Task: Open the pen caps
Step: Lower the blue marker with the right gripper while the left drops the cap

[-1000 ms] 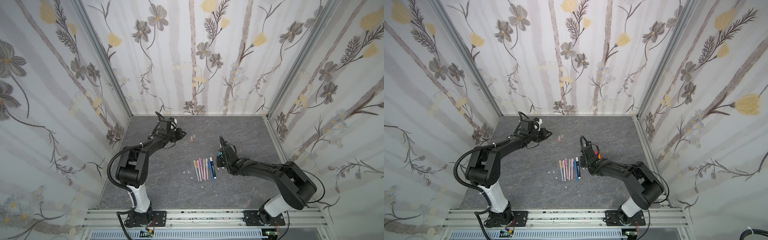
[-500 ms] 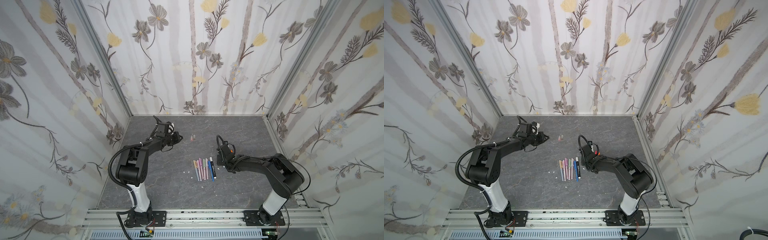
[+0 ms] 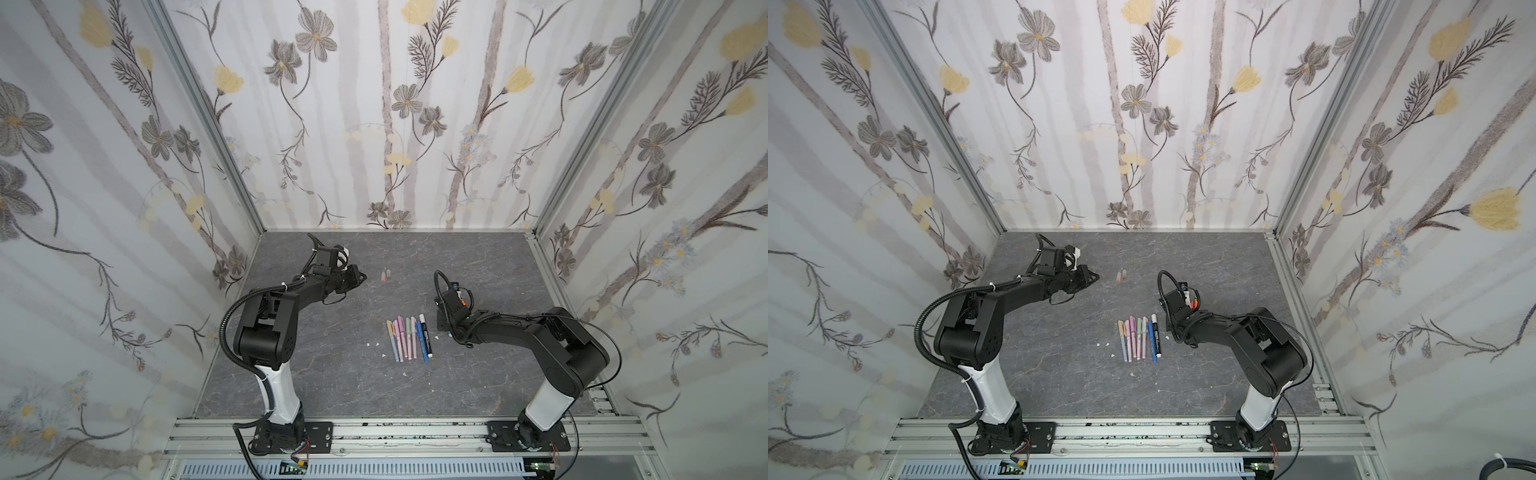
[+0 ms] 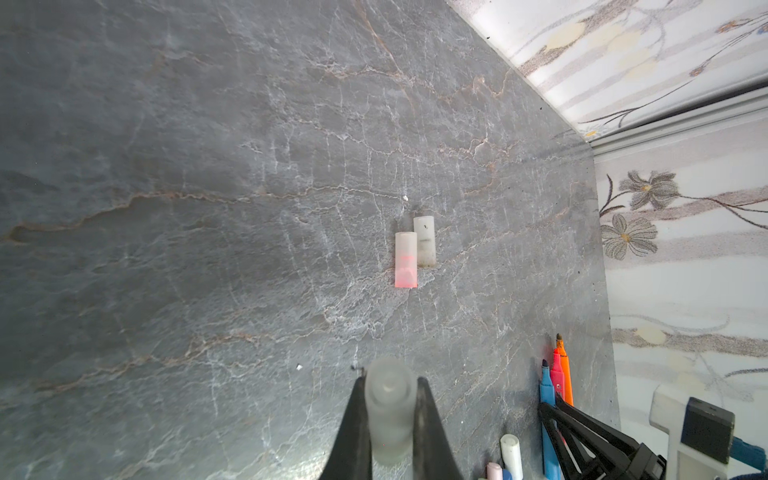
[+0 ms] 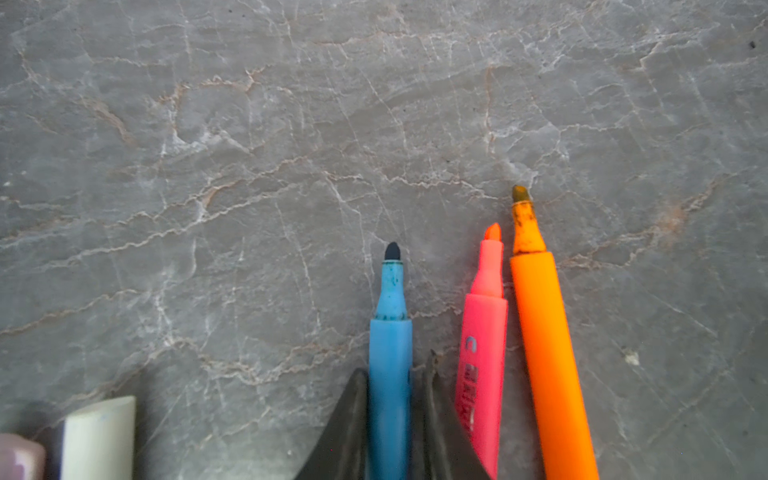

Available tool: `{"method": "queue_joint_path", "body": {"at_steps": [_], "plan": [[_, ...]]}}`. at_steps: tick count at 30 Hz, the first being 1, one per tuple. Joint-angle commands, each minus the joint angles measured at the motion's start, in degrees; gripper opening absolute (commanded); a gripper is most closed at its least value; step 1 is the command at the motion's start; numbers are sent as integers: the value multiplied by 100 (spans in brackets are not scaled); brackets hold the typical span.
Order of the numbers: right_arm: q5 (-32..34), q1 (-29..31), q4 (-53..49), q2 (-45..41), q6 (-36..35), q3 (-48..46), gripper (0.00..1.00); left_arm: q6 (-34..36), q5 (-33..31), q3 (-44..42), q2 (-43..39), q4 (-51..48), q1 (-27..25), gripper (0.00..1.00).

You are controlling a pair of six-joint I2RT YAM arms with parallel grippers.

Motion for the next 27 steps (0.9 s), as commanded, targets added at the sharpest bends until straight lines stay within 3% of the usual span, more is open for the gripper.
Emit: {"method": "queue_joint_path", "body": {"at_steps": [1, 14, 27], "plan": [[118, -5, -510, -64, -36, -26, 27, 46, 63, -20, 86, 234, 7, 0], [376, 5, -504, -506, -473, 41, 28, -142, 212, 158, 556, 588, -40, 0], [-626, 26, -105, -1653, -827, -96, 32, -155, 243, 825, 1325, 588, -221, 0]]}}
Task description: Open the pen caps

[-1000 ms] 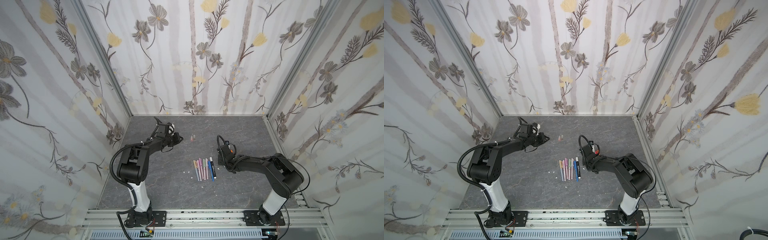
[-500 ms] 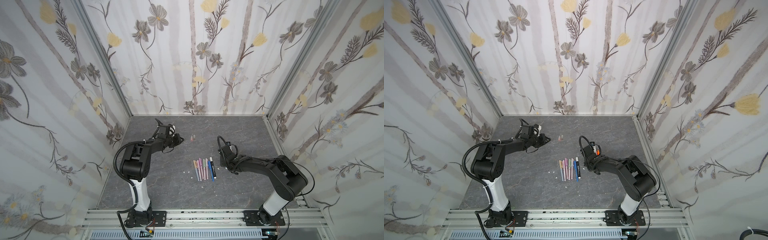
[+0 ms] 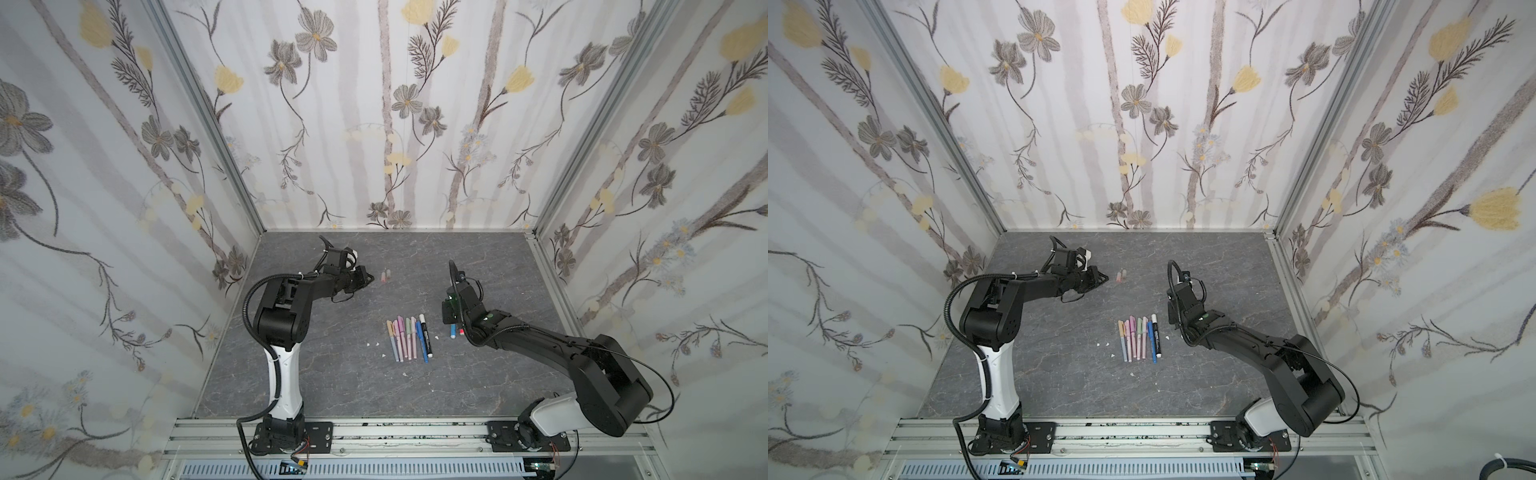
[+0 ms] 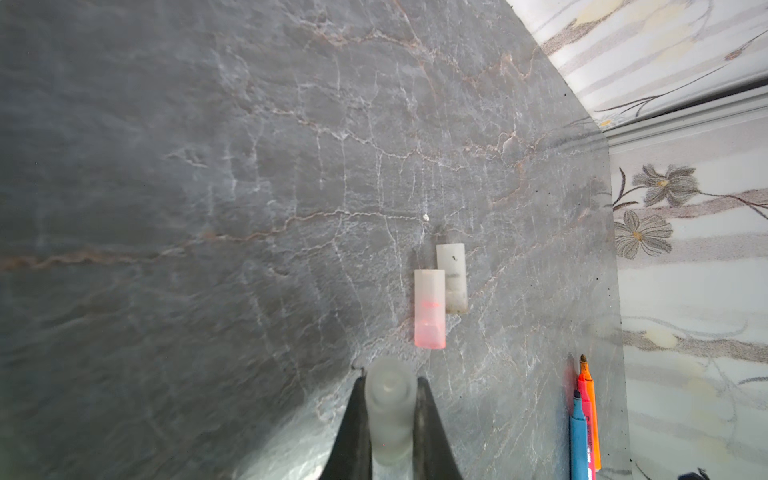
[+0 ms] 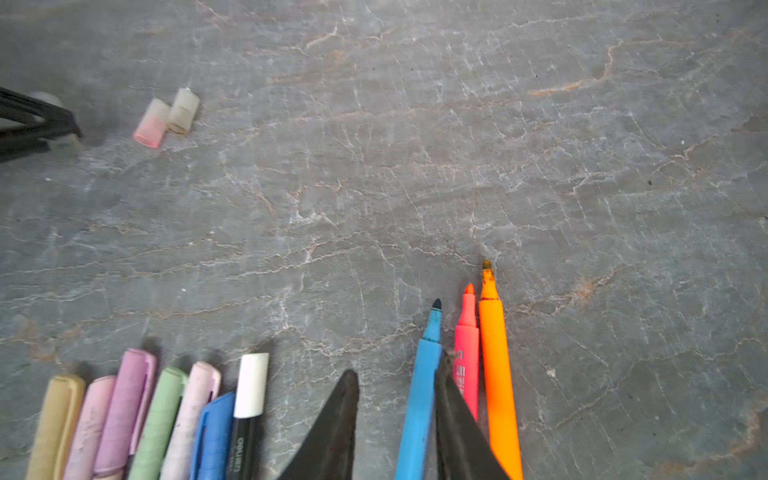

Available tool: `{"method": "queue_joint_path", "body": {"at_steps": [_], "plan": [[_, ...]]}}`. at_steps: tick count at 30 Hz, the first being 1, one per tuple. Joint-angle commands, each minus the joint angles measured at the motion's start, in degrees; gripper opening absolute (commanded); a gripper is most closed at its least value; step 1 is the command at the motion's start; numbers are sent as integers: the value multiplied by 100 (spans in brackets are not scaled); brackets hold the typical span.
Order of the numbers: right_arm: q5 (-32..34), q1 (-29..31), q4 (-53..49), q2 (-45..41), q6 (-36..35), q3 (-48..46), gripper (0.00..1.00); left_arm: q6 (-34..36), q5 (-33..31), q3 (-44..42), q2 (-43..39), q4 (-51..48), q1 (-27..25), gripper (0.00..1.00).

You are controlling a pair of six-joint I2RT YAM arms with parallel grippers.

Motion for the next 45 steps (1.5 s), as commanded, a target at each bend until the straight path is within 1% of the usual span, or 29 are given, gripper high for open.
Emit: {"method": "queue_joint_path", "body": {"at_steps": [1, 5, 6, 12, 18, 24, 29, 31, 36, 37, 39, 42, 45], "plan": [[-394, 27, 85, -118, -61, 0, 32, -16, 64, 154, 138, 191, -39, 0], [-645, 118, 128, -144, 14, -63, 33, -30, 53, 215, 296, 160, -50, 7], [-645, 157, 141, -138, 30, -63, 33, -36, 62, 388, 329, 160, -52, 8], [-678, 303, 221, -27, 144, -251, 33, -76, 84, 478, 426, 198, -90, 19], [-705, 392, 277, 97, 179, -242, 33, -80, 110, 487, 488, 221, -131, 25], [-801, 453, 313, 183, 197, -209, 33, -92, 111, 453, 465, 214, -145, 25], [-1046, 562, 391, 300, 300, -187, 33, -87, 93, 296, 159, 221, -118, 26], [-1132, 645, 401, 397, 317, -169, 33, -102, 93, 18, -60, 249, -84, 26], [-1109, 813, 336, 649, 377, -152, 32, -129, 93, -385, -702, 327, -14, 30], [-1113, 835, 348, 662, 400, -152, 32, -137, 93, -460, -839, 326, -17, 32], [-1118, 857, 361, 673, 432, -156, 32, -144, 76, -636, -1108, 373, -17, 40], [-1105, 877, 362, 691, 487, -195, 32, -222, -4, -974, -1535, 571, -12, 55], [-1100, 903, 368, 738, 510, -219, 32, -301, -5, -1295, -1940, 813, -17, 74]]}}
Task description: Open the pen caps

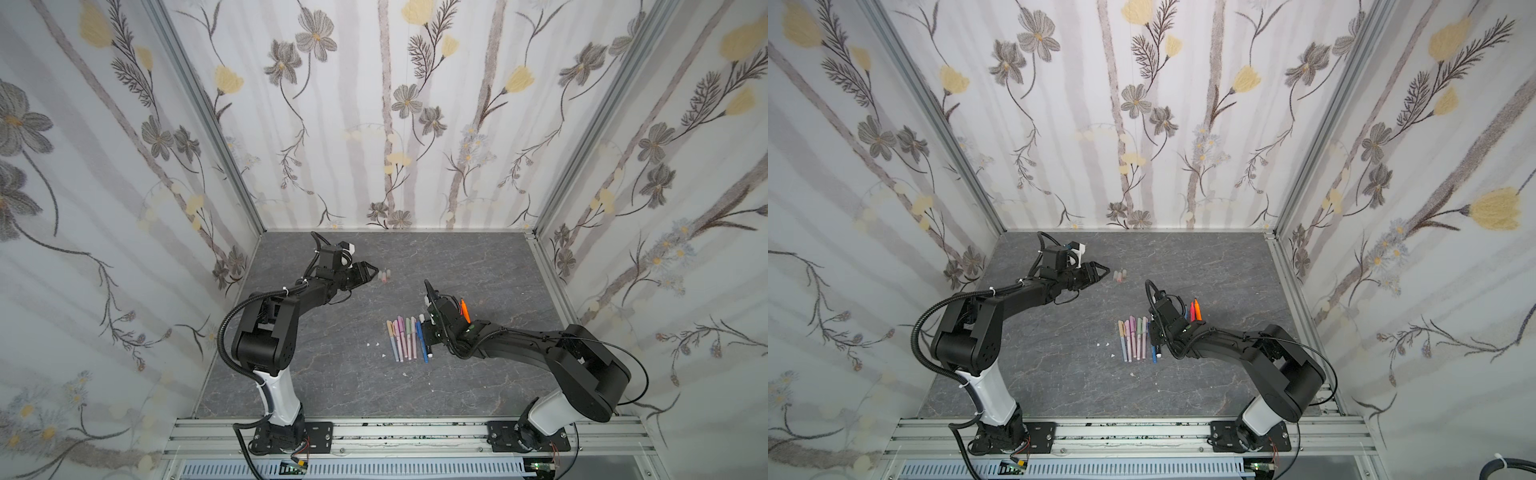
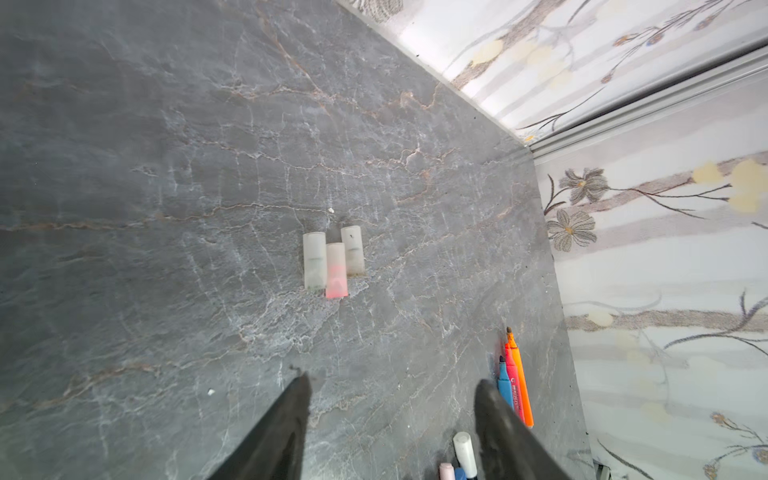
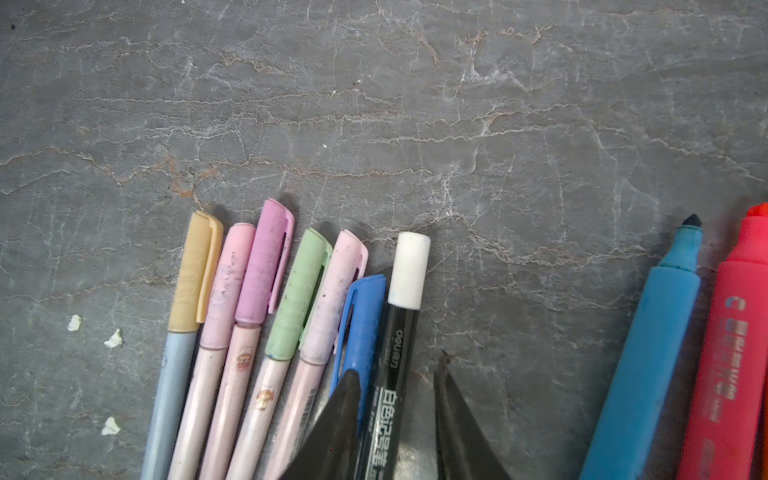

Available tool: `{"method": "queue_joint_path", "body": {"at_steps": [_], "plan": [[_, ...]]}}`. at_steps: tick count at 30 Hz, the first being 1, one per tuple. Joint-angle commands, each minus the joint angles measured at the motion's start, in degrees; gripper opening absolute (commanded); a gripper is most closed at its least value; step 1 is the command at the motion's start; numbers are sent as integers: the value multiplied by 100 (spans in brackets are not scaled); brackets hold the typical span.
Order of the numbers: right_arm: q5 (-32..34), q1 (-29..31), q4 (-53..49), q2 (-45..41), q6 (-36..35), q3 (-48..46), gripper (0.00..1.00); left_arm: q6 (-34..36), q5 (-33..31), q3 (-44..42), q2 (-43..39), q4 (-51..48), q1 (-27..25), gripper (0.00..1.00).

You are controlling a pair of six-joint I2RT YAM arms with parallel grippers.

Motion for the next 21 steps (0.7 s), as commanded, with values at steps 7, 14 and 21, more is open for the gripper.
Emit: {"method": "queue_joint_path", "body": {"at_steps": [7, 14, 21], "plan": [[10, 79, 127, 97, 112, -9, 31, -581, 105, -676, -760, 1104, 15, 100], [52, 97, -1, 96, 176, -14, 31, -682, 181, -718, -808, 1199, 14, 100], [28, 135, -88, 346, 218, -31, 31, -347, -204, -700, -1037, 679, -19, 100]]}}
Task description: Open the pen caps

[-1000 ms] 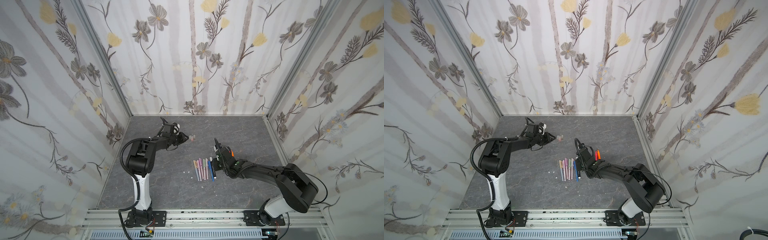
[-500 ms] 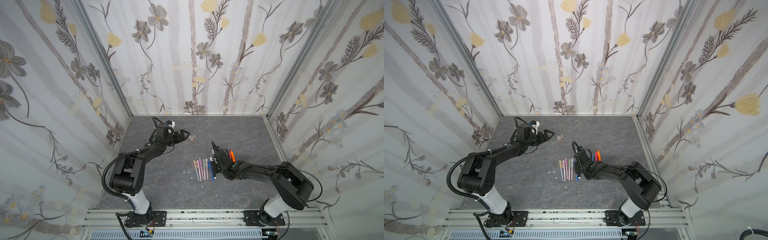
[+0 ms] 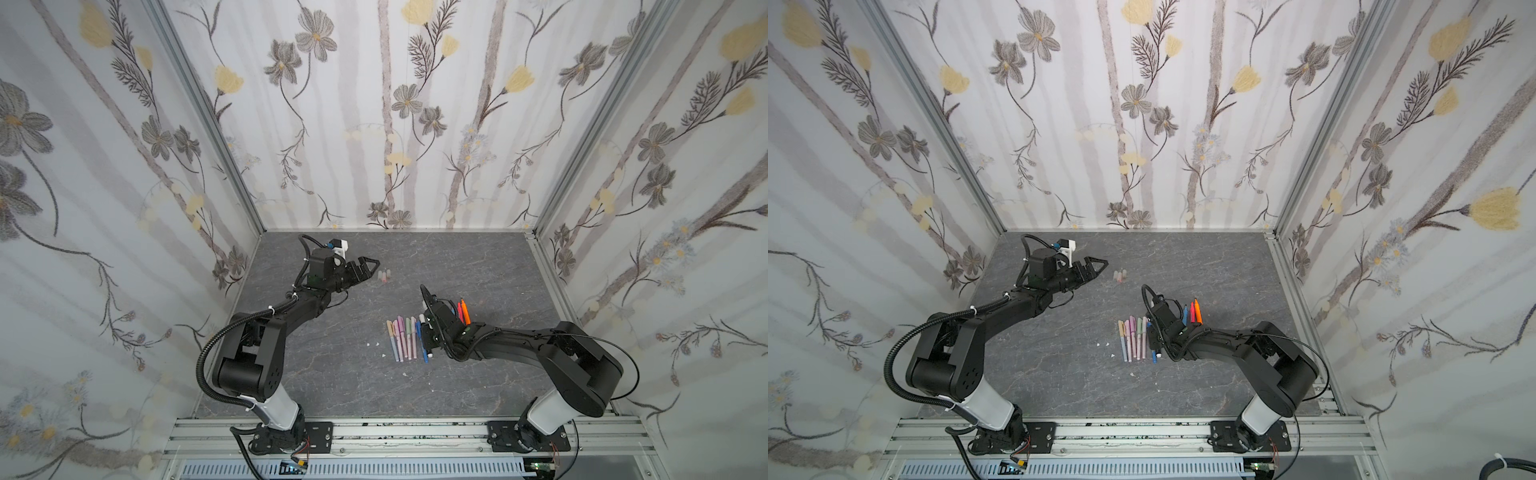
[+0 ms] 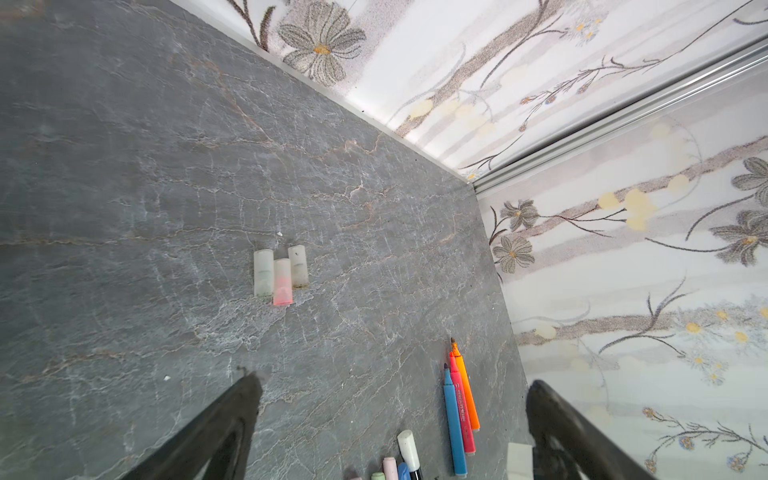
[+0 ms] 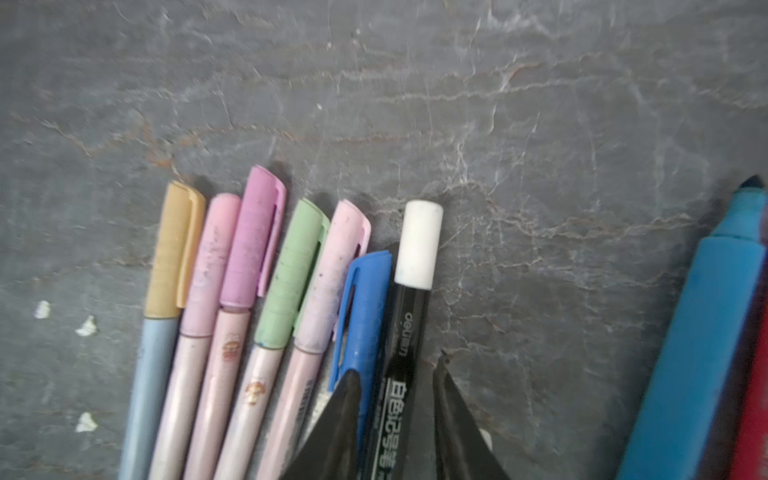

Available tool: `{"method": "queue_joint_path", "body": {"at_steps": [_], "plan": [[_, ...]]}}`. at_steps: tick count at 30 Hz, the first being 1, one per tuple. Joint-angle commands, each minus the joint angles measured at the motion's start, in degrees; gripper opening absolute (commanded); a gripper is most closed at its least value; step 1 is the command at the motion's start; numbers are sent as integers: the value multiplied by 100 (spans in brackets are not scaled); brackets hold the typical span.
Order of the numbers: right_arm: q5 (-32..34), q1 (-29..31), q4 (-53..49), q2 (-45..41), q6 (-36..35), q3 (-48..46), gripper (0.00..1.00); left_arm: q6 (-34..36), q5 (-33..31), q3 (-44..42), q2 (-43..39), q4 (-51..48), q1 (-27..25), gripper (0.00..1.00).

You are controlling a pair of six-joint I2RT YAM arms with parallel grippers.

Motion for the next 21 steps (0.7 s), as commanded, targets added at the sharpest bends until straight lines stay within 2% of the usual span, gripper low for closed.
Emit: {"method": "queue_joint_path", "body": {"at_steps": [1, 7, 11, 16, 21], "plan": [[-3, 23, -79, 90, 64, 18, 31, 171, -246, 11, -104, -130, -4, 100], [42, 47, -182, 246, 90, 78, 31, 16, -322, -146, -194, 108, -2, 100], [48, 50, -217, 318, 105, 78, 29, -86, -124, -188, -155, 319, -13, 100], [130, 50, -372, 378, 140, 72, 27, 37, -89, -50, -127, 96, -100, 100], [141, 50, -487, 404, 145, 37, 26, 120, -1, 112, -58, -107, -238, 94]]}}
